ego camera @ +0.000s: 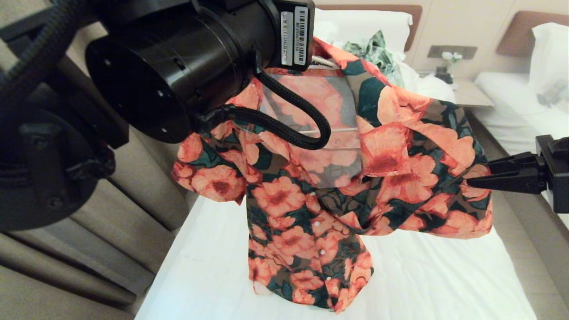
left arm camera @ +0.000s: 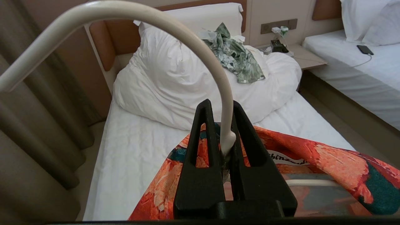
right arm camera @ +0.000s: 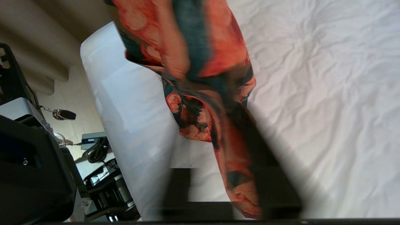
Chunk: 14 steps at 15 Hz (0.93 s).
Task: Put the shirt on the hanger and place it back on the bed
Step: Take the clothes hanger out of the clothes
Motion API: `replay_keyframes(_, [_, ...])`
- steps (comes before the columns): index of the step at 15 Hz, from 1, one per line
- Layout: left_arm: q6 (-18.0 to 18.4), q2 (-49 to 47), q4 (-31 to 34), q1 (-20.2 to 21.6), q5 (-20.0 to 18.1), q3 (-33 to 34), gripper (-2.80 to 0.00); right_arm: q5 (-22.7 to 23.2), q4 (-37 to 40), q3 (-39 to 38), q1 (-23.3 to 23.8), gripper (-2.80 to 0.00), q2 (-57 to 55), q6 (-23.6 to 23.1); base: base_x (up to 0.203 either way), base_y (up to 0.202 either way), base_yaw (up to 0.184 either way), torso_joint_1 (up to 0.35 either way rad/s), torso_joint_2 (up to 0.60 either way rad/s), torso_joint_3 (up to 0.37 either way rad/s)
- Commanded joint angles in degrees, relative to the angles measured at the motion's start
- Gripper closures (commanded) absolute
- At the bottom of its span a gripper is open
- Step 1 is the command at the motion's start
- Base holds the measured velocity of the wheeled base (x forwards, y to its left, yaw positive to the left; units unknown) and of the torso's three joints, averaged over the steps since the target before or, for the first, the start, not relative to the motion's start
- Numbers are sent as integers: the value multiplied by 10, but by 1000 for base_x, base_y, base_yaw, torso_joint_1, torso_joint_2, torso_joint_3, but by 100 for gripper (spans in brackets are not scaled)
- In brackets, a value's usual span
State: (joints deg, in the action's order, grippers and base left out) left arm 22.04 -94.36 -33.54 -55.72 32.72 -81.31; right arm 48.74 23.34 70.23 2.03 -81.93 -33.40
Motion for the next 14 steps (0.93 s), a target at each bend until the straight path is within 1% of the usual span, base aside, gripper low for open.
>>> replay_keyframes(1, [1, 0, -2, 0, 2, -1, 0, 0, 3, 2, 1, 0, -6, 1, 0, 0, 0, 0, 0, 0])
replay_keyframes(3, [0, 0, -4, 0, 1, 0, 0, 0, 11, 5, 4, 0, -3, 25, 0, 0, 0, 0, 0, 0])
replay_keyframes(4, [0, 0, -4, 0, 1, 0, 0, -1, 13, 5, 7, 0, -2, 26, 0, 0, 0, 0, 0, 0])
replay_keyframes(7, [0, 1, -4, 2, 1, -1, 0, -4, 14, 4, 12, 0, 6, 26, 0, 0, 0, 0, 0, 0])
replay_keyframes(10, [0, 0, -6, 9, -1, -5, 0, -7, 14, 1, 31, 0, 11, 25, 0, 0, 0, 0, 0, 0])
replay_keyframes(14, [0, 0, -5, 18, -2, -15, 0, -6, 13, -9, 64, 0, 11, 3, 0, 0, 0, 0, 0, 0])
